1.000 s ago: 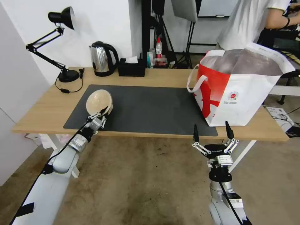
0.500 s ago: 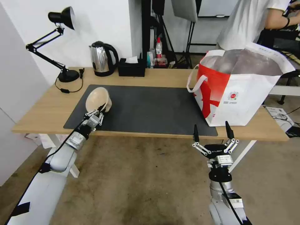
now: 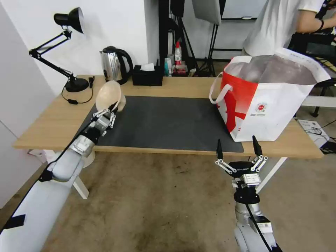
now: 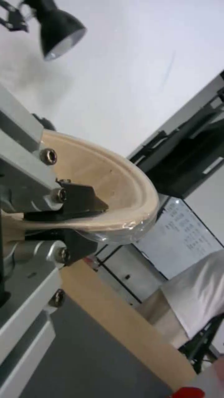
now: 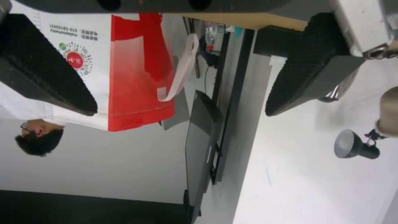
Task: Pick up the trash from the table and place it into the takeout bag.
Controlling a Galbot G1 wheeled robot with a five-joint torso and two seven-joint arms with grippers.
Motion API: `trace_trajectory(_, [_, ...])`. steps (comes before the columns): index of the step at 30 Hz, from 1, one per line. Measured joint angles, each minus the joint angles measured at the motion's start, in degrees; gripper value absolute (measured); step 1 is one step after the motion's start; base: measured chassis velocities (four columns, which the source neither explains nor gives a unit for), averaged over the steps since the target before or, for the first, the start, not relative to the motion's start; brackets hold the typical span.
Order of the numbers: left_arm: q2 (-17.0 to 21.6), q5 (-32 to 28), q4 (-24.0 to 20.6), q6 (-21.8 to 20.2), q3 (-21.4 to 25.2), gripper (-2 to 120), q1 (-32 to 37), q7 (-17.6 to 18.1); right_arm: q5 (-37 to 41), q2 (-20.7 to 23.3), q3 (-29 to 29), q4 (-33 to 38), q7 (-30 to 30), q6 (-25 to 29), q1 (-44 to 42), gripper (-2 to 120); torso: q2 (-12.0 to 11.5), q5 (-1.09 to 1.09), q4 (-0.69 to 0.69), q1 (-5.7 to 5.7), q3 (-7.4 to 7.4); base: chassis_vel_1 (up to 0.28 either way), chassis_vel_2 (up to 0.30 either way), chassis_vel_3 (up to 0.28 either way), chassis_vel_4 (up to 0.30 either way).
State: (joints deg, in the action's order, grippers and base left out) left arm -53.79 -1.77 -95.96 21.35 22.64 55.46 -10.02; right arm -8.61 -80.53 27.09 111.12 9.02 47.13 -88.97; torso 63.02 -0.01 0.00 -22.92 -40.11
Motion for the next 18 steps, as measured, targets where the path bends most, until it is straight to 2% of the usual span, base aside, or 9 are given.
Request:
trace_trajectory(12, [5.37,-5.17,0.58,0.93,-9.19,1,-10.03,2.98,0.0,0.0,0.0,0.0,0.0,0.0,0.0,100,0.0,0.01,0.0,0.0,0.0,0.0,0.0,0.0,0.0])
trace_trajectory(18, [6.01,-6.32,1.19,0.89,-12.73,1,-14.05,3.67,0.0,0.0,0.0,0.0,0.0,0.0,0.0,100,0.0,0.02,0.01,0.0,0.0,0.0,0.0,0.0,0.0])
